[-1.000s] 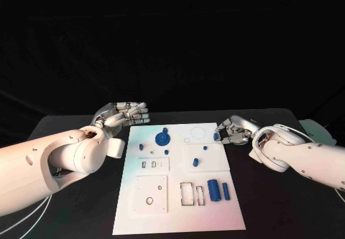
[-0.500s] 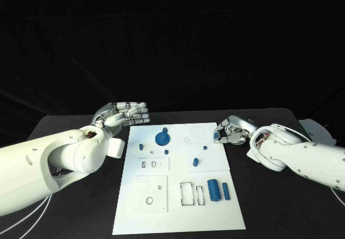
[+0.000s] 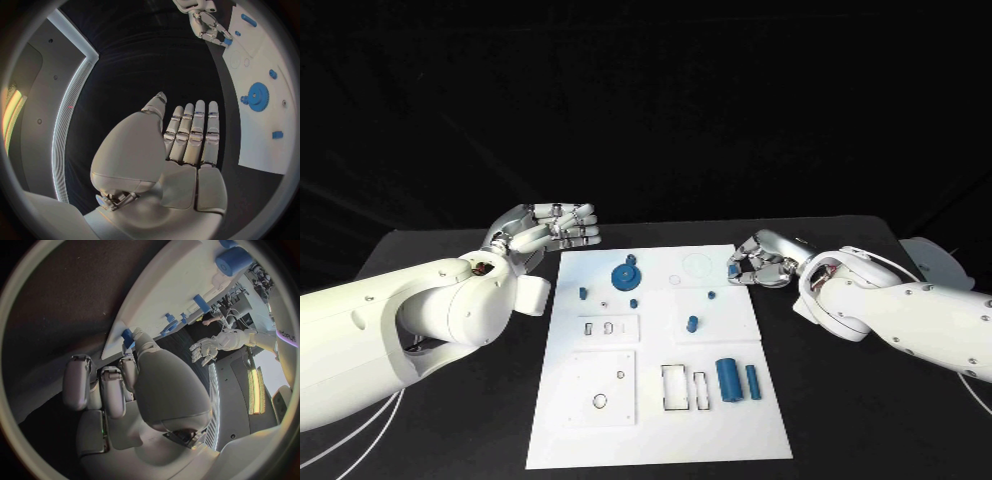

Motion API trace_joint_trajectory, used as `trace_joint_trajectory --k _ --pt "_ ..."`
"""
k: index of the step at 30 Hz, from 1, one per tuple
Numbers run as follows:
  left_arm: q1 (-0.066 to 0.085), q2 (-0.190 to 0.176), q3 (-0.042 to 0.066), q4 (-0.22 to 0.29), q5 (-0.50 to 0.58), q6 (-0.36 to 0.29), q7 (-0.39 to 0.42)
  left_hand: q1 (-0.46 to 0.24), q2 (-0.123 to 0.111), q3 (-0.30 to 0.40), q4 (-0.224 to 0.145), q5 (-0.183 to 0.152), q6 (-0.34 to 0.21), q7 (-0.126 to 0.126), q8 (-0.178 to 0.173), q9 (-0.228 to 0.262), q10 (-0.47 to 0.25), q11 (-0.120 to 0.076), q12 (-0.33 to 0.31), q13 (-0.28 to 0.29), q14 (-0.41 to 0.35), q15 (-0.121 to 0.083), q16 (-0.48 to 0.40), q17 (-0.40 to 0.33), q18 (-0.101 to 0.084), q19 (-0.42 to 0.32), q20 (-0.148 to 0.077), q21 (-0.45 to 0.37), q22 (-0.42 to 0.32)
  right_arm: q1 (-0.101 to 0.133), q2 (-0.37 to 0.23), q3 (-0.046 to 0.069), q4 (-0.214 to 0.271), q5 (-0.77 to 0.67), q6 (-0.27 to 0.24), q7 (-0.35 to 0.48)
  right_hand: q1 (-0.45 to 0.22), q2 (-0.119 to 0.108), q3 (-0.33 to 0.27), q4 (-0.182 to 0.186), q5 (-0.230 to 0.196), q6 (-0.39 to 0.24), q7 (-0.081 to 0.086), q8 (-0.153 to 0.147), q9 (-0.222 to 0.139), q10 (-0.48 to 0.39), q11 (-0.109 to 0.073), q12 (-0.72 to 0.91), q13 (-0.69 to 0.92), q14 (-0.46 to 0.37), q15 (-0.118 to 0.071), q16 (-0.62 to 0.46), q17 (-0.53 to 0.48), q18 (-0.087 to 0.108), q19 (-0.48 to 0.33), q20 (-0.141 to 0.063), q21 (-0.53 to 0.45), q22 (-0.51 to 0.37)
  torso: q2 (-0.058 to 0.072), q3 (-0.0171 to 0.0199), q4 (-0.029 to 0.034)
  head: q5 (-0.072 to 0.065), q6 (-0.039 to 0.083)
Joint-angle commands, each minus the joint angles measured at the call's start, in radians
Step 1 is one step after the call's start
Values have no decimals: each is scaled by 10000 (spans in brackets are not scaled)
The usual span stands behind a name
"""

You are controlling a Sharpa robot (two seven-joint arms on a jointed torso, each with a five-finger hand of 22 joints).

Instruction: Assemble the parts on the task board

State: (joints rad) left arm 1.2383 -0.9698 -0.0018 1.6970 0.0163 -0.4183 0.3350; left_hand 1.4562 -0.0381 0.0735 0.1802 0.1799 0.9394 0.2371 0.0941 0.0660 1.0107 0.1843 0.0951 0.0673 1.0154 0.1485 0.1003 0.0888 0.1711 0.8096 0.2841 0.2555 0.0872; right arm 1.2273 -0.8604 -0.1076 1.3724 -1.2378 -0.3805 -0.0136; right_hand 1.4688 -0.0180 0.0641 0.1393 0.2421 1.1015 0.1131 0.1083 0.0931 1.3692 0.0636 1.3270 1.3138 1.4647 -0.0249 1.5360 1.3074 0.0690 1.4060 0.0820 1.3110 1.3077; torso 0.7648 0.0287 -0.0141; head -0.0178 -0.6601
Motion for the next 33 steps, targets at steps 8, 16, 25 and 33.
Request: trace_joint_trajectory --k 8,16,25,33 --pt "9 4 7 19 13 189 17 18 101 12 -50 -1 -48 92 -61 -5 -20 80 -45 -8 -28 64 -41 -5 99 -47 26 -50 -15 -9 56 -2 -22 -305 -239 -2 122 318 468 -157 -497 334 -122 210 99 443 -419 160 307 923 -175 82 2051 -67 163 -123 212 661 -2 7 -8 12 -26" --pt "9 5 7 3 13 197 3 20 105 11 -55 -2 -47 94 -71 -3 -18 82 -57 -5 -24 65 -58 -3 99 -51 27 -52 -21 -2 -55 10 637 -391 -677 -155 -181 284 531 -53 -548 387 -167 277 138 504 -456 212 354 940 -211 113 2117 -125 314 -163 432 861 -12 6 -6 31 -63" --pt "9 28 6 -39 13 215 -11 19 106 11 -55 -2 -46 95 -72 -3 -18 82 -57 -5 -24 65 -59 -3 99 -51 27 -52 -21 130 11 40 1992 -1102 -964 -984 -527 231 567 114 -326 433 -222 355 193 559 -502 252 396 959 -251 149 2196 -176 452 -202 631 1044 -9 3 -3 197 -157" --pt "9 89 6 -67 13 230 -26 19 106 11 -55 -2 -46 95 -72 -3 -18 82 -57 -5 -24 65 -59 -3 99 -51 27 -52 -21 153 670 37 2610 -1642 -834 -1336 -599 247 604 159 -273 441 -240 375 210 608 -517 308 452 971 -263 172 2246 -190 490 -213 686 1095 -1 -3 -6 360 -284"
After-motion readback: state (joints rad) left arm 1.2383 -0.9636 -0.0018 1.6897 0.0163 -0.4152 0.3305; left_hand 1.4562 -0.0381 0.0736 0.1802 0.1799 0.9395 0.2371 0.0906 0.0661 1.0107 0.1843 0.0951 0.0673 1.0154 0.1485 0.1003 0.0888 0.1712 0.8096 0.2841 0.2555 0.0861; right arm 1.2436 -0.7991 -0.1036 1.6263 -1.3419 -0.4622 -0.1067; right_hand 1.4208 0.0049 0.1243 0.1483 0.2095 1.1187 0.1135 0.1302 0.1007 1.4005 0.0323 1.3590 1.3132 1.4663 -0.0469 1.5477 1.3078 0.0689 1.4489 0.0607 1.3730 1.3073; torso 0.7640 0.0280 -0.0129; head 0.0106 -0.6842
